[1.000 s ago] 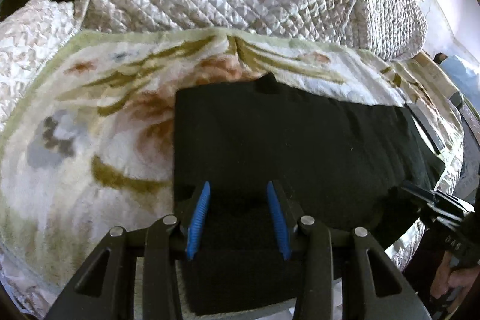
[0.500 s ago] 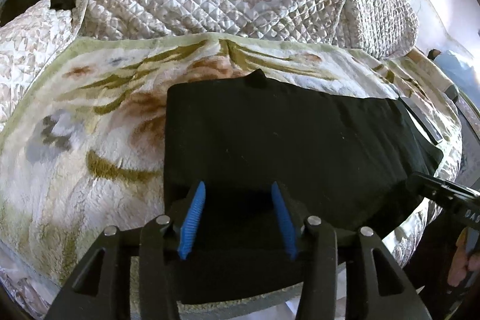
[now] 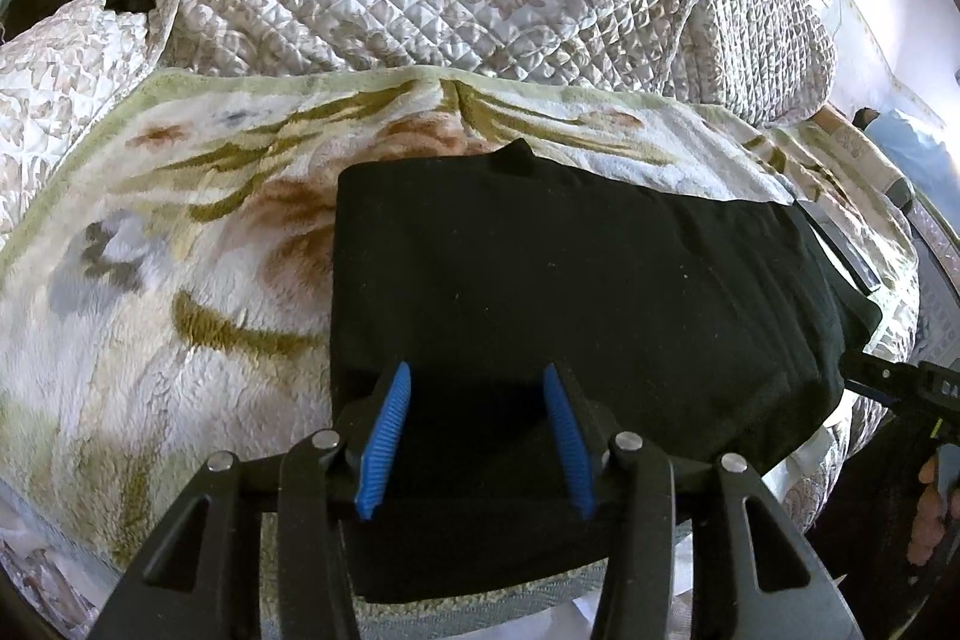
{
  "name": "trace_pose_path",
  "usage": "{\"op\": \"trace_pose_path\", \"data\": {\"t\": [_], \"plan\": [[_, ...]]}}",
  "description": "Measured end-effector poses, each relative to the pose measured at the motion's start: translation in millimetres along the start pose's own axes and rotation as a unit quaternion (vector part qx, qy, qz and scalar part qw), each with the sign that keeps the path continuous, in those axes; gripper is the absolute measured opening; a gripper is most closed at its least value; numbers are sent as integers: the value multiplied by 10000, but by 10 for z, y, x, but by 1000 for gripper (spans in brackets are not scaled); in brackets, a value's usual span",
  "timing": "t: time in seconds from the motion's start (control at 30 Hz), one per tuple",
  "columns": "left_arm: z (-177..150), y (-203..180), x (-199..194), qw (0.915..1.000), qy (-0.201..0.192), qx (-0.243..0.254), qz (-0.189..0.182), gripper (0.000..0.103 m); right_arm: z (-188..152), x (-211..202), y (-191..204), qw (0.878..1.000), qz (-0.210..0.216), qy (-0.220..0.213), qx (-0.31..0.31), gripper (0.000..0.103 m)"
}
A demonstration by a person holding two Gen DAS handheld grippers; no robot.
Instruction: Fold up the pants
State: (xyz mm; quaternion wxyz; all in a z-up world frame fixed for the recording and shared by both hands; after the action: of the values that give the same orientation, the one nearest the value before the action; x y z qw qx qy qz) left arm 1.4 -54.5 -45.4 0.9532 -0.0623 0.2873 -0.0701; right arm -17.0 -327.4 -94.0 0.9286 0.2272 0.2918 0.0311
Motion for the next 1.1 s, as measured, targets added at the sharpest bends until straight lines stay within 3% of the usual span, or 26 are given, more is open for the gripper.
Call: {"op": "trace_pose_path", "data": {"t": [0.17,0.4,0.67,0.77,0.8,0.87,0.9,1.1], "plan": [[-2,3,-11,10000,-9,-19,-3,49,110,-24,-247,9982,-497,-174,298,50],[-7,8,-5,10000,-12,-18,-7,50,278,36,-497,9943,-754,-434,613,50],[-8,5,-1,10000,-17,-33,-6,50,522,-31,-458,9893,-534,-1053,858,50],[-7,12,-1,10000,-17,-29,-2,50,577,84,-496,9900,-580,-990,814,50],[-6,15,-2,10000,-15,-35,-6,51,591,138,-525,9902,-634,-958,798,49],[-2,22,-8,10000,-18,-68,-26,51,624,240,-582,9900,-688,-822,920,37],[5,22,-19,9999,-28,-106,-39,51,664,236,-559,9901,-627,-846,932,26],[125,150,-125,9990,-211,-382,67,51,958,52,66,9929,-50,-1172,189,23]]}}
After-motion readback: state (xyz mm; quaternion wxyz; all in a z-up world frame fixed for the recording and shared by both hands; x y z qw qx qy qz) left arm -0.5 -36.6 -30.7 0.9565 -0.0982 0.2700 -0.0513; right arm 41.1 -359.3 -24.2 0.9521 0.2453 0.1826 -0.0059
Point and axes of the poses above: each gripper's, at about its wrist camera, not at the fingertips, and x roughly the way its jaws point, y to its left, z to its top, the point moved 10 cm from there along x, roughly the way its jaws point, and after that the axes turned 14 degrees about -y, right-handed, at the moved point
